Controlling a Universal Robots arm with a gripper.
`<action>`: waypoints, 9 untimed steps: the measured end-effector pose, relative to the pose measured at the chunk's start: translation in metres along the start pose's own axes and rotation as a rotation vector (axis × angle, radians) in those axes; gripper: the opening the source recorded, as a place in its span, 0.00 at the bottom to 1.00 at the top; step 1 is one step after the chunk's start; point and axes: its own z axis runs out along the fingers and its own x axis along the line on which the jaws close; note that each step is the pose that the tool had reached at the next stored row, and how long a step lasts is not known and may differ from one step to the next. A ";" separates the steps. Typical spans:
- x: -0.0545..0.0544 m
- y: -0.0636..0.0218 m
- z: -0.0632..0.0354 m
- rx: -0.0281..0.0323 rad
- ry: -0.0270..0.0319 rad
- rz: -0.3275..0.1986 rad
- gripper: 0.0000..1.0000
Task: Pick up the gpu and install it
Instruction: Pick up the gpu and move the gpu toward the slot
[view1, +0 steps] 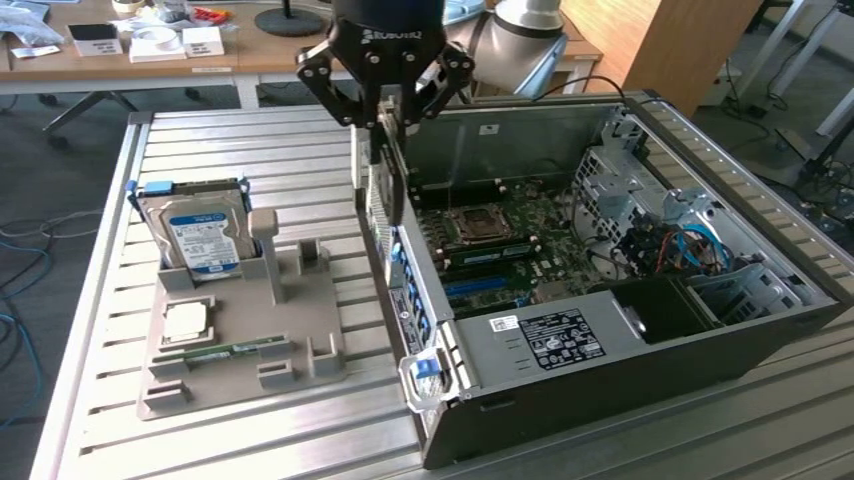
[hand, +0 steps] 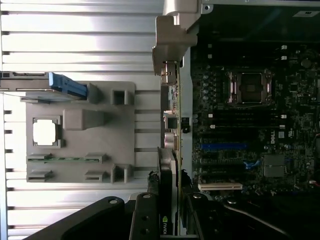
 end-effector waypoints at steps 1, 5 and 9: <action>-0.004 0.0001 0.0001 -0.0001 -0.0001 0.000 0.27; -0.018 0.0005 0.0006 -0.0004 -0.0001 0.000 0.27; -0.032 0.0009 0.0009 -0.0004 0.0000 0.000 0.27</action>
